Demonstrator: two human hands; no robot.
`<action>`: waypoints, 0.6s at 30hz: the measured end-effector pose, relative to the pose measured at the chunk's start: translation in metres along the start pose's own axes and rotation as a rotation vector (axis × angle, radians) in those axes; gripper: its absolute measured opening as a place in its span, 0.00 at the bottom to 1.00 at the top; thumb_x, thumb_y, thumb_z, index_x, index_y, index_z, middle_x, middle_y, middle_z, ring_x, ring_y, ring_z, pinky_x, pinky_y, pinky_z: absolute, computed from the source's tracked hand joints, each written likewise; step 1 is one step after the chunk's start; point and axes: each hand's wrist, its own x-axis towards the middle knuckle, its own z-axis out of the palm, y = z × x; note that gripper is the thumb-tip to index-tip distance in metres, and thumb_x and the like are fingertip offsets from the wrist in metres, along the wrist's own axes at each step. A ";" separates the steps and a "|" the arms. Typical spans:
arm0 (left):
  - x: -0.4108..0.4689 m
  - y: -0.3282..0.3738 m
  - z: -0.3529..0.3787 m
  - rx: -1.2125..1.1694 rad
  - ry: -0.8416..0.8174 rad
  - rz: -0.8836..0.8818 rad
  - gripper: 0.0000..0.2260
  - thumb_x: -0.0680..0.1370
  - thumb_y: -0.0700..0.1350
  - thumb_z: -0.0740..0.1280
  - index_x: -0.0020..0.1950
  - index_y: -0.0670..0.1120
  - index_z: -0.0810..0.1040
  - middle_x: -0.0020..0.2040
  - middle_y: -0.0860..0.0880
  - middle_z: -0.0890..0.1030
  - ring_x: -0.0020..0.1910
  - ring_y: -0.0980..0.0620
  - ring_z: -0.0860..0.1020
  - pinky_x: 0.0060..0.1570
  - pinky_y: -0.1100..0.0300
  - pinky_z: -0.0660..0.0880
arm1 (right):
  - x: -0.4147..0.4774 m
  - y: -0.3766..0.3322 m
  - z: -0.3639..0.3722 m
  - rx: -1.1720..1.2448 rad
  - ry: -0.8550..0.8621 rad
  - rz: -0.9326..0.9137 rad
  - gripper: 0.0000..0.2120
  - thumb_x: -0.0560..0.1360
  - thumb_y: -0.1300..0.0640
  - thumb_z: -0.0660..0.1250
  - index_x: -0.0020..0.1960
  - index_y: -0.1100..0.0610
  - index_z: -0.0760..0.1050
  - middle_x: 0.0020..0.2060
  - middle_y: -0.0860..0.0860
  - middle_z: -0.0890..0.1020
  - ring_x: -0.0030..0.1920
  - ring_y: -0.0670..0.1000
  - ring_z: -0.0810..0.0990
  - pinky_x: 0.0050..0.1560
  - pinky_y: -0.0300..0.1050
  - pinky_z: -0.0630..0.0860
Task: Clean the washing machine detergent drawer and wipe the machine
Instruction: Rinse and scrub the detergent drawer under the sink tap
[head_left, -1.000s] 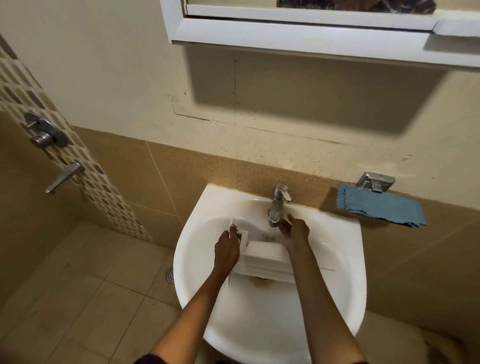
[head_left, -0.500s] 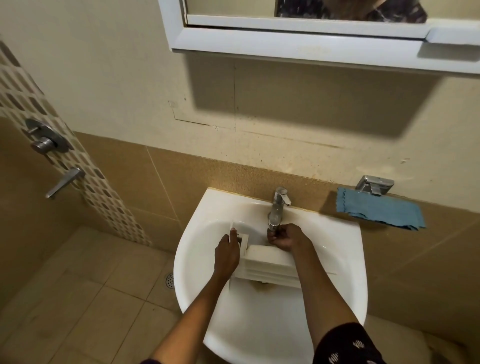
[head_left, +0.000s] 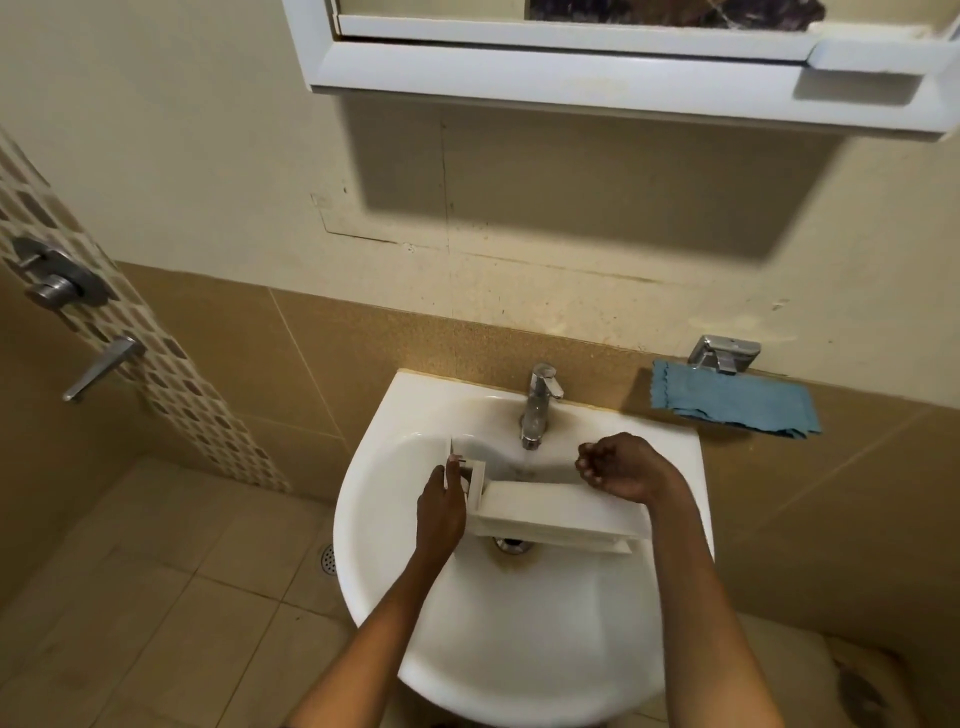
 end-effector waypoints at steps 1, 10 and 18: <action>-0.003 -0.005 0.002 -0.017 0.005 0.009 0.14 0.83 0.50 0.50 0.53 0.48 0.74 0.51 0.49 0.77 0.49 0.51 0.74 0.54 0.60 0.65 | -0.005 -0.001 -0.005 -0.172 0.042 0.019 0.14 0.76 0.68 0.50 0.36 0.63 0.70 0.24 0.56 0.76 0.31 0.53 0.73 0.32 0.41 0.68; -0.010 -0.017 0.005 -0.067 0.016 0.029 0.17 0.82 0.50 0.51 0.64 0.44 0.72 0.57 0.46 0.78 0.56 0.44 0.76 0.61 0.51 0.71 | -0.014 -0.014 -0.019 -1.001 0.286 0.171 0.21 0.80 0.64 0.48 0.35 0.66 0.73 0.33 0.61 0.76 0.33 0.59 0.76 0.56 0.55 0.75; -0.016 -0.013 0.002 -0.082 0.007 0.032 0.12 0.83 0.48 0.52 0.60 0.48 0.72 0.55 0.47 0.77 0.54 0.46 0.75 0.61 0.51 0.70 | -0.024 0.002 -0.020 -1.230 0.377 0.061 0.19 0.68 0.53 0.76 0.36 0.61 0.67 0.31 0.54 0.74 0.32 0.52 0.75 0.41 0.44 0.75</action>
